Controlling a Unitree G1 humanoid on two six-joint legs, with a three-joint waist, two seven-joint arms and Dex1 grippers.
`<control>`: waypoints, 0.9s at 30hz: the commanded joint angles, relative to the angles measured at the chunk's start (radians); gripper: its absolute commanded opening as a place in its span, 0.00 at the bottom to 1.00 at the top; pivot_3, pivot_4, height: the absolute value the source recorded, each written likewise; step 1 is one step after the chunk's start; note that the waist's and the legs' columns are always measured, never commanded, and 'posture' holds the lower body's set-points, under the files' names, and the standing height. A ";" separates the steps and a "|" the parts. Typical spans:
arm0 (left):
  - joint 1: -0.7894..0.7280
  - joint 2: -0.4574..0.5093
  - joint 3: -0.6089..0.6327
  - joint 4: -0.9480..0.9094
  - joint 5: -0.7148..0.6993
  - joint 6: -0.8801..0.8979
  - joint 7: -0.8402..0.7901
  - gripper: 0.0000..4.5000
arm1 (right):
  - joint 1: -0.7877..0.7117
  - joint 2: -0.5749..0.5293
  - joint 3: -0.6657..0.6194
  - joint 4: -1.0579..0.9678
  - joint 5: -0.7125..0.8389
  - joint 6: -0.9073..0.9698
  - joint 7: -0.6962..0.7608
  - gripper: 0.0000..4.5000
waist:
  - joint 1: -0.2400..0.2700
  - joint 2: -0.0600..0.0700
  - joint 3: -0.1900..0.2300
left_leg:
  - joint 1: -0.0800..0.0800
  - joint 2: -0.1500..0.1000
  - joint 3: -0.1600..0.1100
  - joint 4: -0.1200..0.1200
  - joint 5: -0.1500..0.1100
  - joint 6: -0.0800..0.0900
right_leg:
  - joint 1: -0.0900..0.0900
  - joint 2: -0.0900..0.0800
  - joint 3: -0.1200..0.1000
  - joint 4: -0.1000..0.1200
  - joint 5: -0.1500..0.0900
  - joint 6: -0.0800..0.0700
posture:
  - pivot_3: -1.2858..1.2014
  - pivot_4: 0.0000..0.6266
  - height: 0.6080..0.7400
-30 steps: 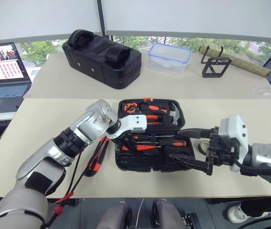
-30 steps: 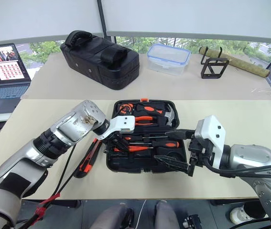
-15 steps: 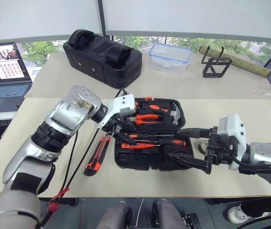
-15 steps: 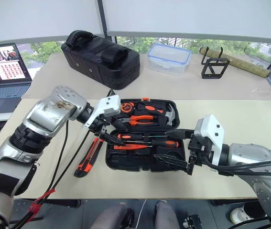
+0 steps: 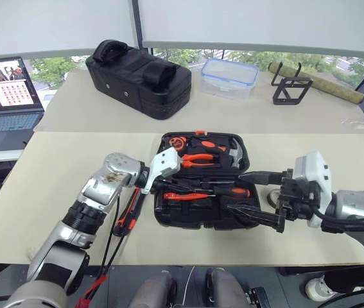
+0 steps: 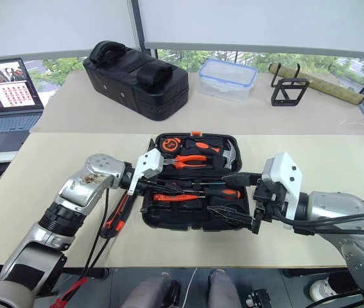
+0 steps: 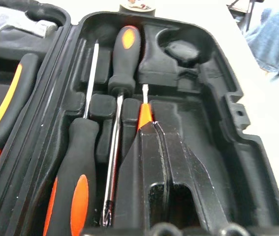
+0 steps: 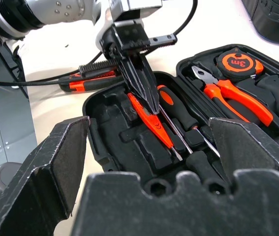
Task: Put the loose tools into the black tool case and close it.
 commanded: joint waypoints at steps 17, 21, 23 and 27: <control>0.110 0.118 -0.036 0.045 0.138 -0.192 0.024 0.00 | -0.001 -0.023 -0.024 -0.005 0.039 0.004 0.000 1.00 | 0.003 0.001 -0.002 | 0.013 0.003 0.000 -0.003 -0.001 0.002 | 0.016 0.002 -0.001 -0.009 0.000 0.000 | 0.52 0.24 0.86; 0.135 0.138 -0.016 -0.001 0.103 -0.172 0.000 0.00 | -0.010 -0.020 -0.016 0.005 0.035 0.002 0.000 1.00 | 0.001 0.002 -0.003 | 0.015 0.003 0.000 -0.005 -0.002 0.002 | 0.017 0.002 -0.001 -0.009 0.000 0.000 | 0.52 0.24 0.86; 0.135 0.147 -0.004 -0.017 0.093 -0.157 -0.004 0.00 | -0.012 -0.017 -0.015 0.013 0.034 0.001 0.000 1.00 | 0.000 0.002 -0.003 | 0.015 0.003 0.000 -0.005 -0.002 0.002 | 0.016 0.002 -0.001 -0.009 0.000 0.000 | 0.52 0.24 0.86; 0.133 0.166 0.005 -0.008 0.103 -0.182 -0.010 0.00 | -0.015 -0.015 -0.011 0.024 0.032 0.000 0.000 1.00 | 0.000 0.002 -0.003 | 0.015 0.003 0.000 -0.005 -0.002 0.002 | 0.016 0.002 -0.001 -0.010 0.000 0.000 | 0.52 0.24 0.86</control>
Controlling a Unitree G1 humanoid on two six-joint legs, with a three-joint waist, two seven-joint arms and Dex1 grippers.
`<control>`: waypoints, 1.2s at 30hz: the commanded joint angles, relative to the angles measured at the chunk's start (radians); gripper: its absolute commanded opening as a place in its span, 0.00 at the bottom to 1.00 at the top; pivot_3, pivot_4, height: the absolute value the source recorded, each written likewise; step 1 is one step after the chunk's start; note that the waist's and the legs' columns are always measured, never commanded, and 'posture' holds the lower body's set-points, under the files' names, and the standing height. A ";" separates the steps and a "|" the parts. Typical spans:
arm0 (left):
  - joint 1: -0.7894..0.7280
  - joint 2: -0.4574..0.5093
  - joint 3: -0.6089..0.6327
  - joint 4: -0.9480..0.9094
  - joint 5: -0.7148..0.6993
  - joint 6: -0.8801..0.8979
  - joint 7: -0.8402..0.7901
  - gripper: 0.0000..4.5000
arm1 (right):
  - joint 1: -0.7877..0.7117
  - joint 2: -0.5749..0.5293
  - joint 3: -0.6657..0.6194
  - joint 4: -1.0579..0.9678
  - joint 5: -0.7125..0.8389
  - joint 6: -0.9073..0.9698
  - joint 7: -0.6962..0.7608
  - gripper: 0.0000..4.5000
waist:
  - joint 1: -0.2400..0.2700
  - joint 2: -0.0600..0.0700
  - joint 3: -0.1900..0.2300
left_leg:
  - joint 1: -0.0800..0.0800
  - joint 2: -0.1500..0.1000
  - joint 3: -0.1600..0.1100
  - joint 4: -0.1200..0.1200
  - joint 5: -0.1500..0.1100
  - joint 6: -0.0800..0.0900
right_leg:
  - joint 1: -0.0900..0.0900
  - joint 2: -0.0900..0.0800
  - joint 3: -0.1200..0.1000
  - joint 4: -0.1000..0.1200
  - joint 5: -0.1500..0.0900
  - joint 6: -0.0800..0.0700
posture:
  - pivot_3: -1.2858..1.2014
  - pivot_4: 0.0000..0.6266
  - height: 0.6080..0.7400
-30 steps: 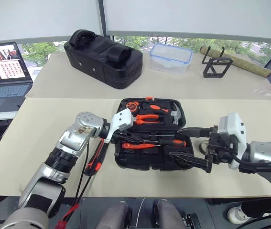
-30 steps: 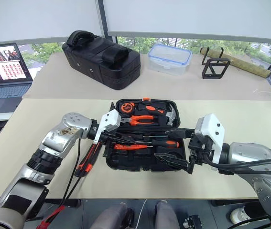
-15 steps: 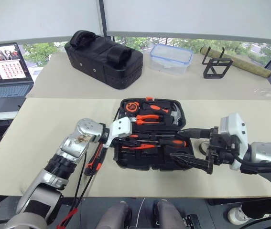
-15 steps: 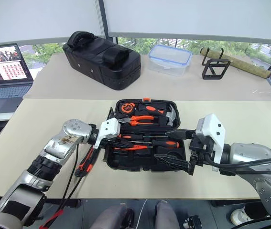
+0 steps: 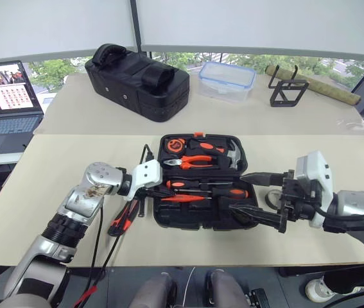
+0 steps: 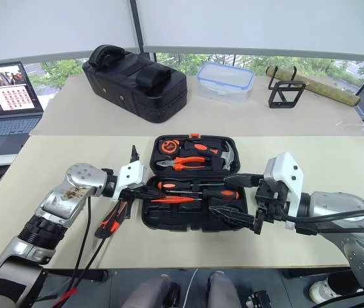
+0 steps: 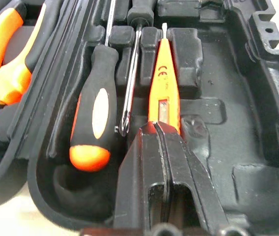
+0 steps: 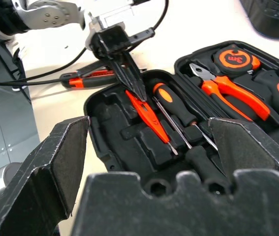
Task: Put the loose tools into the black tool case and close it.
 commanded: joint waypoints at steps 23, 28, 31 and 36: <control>-0.029 -0.071 -0.051 0.074 0.076 -0.037 0.053 0.00 | -0.033 0.004 0.007 0.006 0.014 -0.004 -0.005 1.00 | 0.003 0.000 0.000 | -0.004 0.000 0.000 0.001 0.000 0.000 | -0.002 0.000 0.000 -0.001 0.000 0.000 | 0.52 0.24 0.86; -0.031 -0.039 0.102 -0.100 -0.109 0.127 0.044 0.16 | -0.083 0.006 0.052 0.048 -0.006 -0.017 0.027 1.00 | -0.002 -0.001 0.001 | -0.004 0.000 0.000 0.000 0.000 0.000 | -0.003 0.000 0.000 -0.001 0.000 0.000 | 0.52 0.24 0.86; -0.025 0.014 0.193 -0.234 -0.228 0.268 0.041 0.41 | -0.122 0.011 0.085 0.080 -0.021 -0.025 0.049 1.00 | -0.010 -0.001 0.001 | -0.009 0.000 0.000 0.002 0.000 0.000 | -0.008 0.000 0.000 0.000 0.000 0.000 | 0.52 0.24 0.86; 0.145 0.208 0.472 -0.399 -0.345 0.508 0.113 0.83 | -0.213 0.031 0.168 0.157 -0.080 -0.056 0.113 1.00 | -0.022 -0.001 0.001 | -0.010 0.000 0.001 0.000 0.001 -0.001 | -0.011 0.001 0.000 0.001 0.000 0.000 | 0.52 0.24 0.86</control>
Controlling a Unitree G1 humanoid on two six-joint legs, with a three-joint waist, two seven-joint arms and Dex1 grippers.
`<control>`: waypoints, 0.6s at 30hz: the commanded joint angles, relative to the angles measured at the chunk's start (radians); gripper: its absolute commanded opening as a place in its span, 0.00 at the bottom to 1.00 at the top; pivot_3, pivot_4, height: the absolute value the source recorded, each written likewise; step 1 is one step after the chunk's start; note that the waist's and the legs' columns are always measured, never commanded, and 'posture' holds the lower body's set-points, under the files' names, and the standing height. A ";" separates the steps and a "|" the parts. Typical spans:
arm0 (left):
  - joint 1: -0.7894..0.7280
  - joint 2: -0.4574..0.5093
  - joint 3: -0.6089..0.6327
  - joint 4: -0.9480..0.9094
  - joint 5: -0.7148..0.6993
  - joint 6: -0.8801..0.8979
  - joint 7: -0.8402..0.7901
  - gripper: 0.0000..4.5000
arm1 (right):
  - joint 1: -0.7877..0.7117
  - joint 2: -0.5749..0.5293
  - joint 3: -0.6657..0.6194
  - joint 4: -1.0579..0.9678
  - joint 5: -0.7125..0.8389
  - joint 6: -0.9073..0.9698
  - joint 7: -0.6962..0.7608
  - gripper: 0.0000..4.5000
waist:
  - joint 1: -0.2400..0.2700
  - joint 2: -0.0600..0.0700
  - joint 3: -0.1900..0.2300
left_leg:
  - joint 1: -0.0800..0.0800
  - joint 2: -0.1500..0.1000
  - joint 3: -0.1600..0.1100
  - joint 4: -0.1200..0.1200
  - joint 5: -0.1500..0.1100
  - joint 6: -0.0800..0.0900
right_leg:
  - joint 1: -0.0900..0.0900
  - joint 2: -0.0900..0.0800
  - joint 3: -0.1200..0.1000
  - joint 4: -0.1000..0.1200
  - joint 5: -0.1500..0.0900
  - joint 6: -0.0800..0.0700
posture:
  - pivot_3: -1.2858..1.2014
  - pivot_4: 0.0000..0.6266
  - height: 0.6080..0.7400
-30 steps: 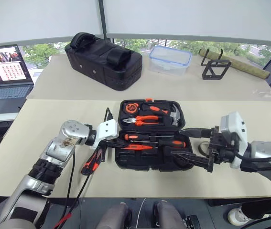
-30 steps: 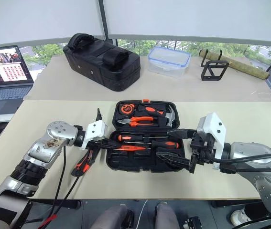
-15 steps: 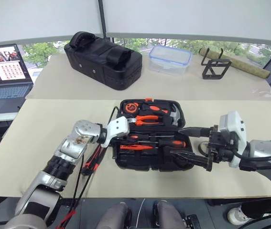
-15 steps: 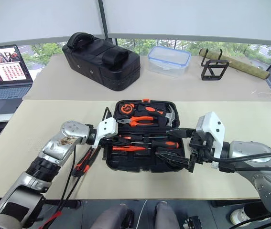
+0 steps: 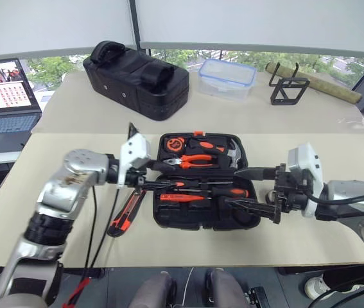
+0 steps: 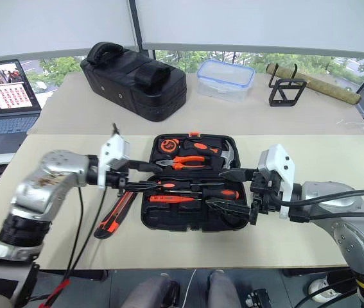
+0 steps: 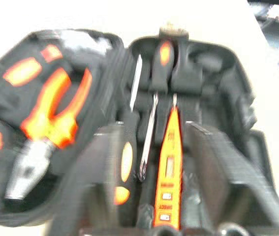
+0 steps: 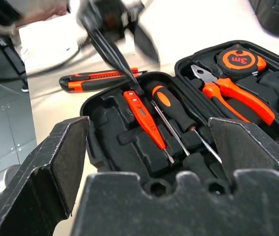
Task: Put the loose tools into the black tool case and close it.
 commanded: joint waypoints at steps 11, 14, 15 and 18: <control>0.557 0.254 0.521 -0.275 -0.091 0.454 0.219 0.99 | -0.093 -0.025 0.070 0.035 -0.062 -0.064 0.197 1.00 | 0.022 0.000 0.001 | 0.002 0.001 0.001 -0.003 -0.005 -0.007 | -0.002 0.001 0.000 -0.003 0.000 -0.001 | 0.52 0.24 0.86; 0.460 0.244 0.454 -0.317 -0.141 0.627 0.306 0.99 | -0.094 -0.019 0.074 0.025 -0.067 -0.059 0.207 1.00 | 0.039 -0.001 0.001 | 0.002 0.001 0.001 -0.001 -0.006 -0.008 | -0.001 0.000 0.000 -0.003 0.000 0.000 | 0.52 0.24 0.86; 0.430 0.240 0.435 -0.323 -0.153 0.678 0.332 0.99 | -0.095 -0.017 0.076 0.022 -0.069 -0.057 0.207 1.00 | 0.040 -0.001 0.001 | 0.002 0.001 0.001 0.000 -0.006 -0.008 | 0.000 0.000 -0.001 -0.002 0.000 0.000 | 0.52 0.24 0.86; 0.311 0.198 0.339 -0.349 -0.161 0.807 0.429 0.99 | -0.084 -0.016 0.066 0.001 -0.051 -0.042 0.198 1.00 | 0.033 -0.001 0.001 | 0.003 0.000 0.001 0.000 -0.006 -0.008 | 0.000 0.000 -0.001 0.000 0.000 0.000 | 0.52 0.24 0.86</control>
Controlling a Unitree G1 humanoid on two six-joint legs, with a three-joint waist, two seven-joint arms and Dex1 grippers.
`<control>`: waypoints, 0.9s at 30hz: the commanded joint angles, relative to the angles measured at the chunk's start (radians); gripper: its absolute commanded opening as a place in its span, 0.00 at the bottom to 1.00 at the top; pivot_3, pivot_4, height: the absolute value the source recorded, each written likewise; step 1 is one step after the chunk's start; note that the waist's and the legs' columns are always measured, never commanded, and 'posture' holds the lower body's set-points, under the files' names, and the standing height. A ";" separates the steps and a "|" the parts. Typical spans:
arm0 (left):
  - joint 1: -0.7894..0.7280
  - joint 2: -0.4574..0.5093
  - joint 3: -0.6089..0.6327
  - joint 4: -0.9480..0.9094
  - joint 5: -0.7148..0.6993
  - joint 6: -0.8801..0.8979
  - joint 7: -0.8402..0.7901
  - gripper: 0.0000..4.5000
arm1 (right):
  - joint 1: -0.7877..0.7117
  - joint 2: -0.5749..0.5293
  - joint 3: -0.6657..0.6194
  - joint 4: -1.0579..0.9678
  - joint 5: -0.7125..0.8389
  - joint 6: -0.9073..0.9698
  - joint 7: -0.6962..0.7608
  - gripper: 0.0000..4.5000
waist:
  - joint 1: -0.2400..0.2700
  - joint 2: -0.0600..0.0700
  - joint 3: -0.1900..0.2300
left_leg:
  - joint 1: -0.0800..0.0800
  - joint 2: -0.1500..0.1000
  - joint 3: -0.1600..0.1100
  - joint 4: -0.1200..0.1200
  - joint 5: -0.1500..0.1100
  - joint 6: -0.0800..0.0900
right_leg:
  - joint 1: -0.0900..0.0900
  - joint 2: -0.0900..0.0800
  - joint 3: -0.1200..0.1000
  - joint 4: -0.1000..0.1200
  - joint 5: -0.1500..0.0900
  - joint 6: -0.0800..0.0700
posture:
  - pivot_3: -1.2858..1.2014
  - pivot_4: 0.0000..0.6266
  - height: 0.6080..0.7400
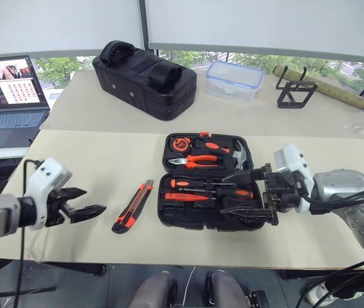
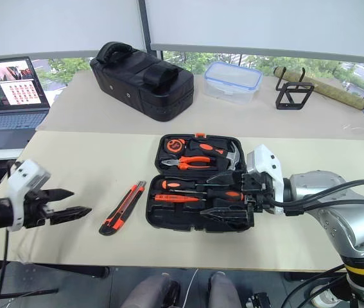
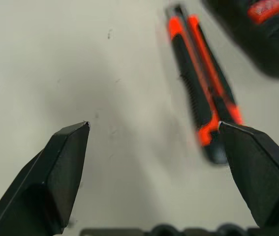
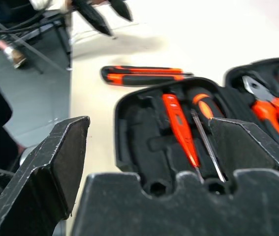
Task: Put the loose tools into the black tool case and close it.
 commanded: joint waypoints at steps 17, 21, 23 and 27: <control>-0.252 -0.061 -0.541 0.043 0.044 0.117 0.249 0.94 | 0.165 0.016 -0.088 -0.155 0.004 -0.014 -0.128 1.00 | -0.008 0.002 -0.001 | 0.009 0.001 0.000 -0.003 0.000 -0.003 | 0.011 0.000 0.002 -0.002 -0.001 -0.001 | 0.52 0.24 0.86; -0.257 -0.040 -0.528 0.094 0.059 0.071 0.226 0.65 | 0.179 0.013 -0.103 -0.164 0.010 -0.012 -0.144 1.00 | -0.002 0.002 -0.001 | 0.012 0.001 0.000 -0.004 0.000 -0.003 | 0.012 0.000 0.002 -0.002 -0.001 -0.001 | 0.52 0.24 0.86; -0.268 -0.010 -0.513 0.143 0.073 0.030 0.206 0.48 | 0.193 0.007 -0.115 -0.167 0.009 -0.010 -0.149 1.00 | -0.003 0.002 -0.001 | 0.012 0.001 0.000 -0.004 0.000 -0.003 | 0.012 0.000 0.002 -0.001 -0.001 -0.001 | 0.52 0.24 0.86; -0.319 0.094 -0.505 0.304 0.174 -0.404 0.004 0.37 | 0.231 -0.026 -0.158 -0.178 0.033 0.015 -0.144 1.00 | -0.004 0.001 0.000 | 0.011 0.001 0.000 -0.005 0.000 -0.004 | 0.011 0.001 0.002 -0.001 -0.001 -0.002 | 0.52 0.24 0.86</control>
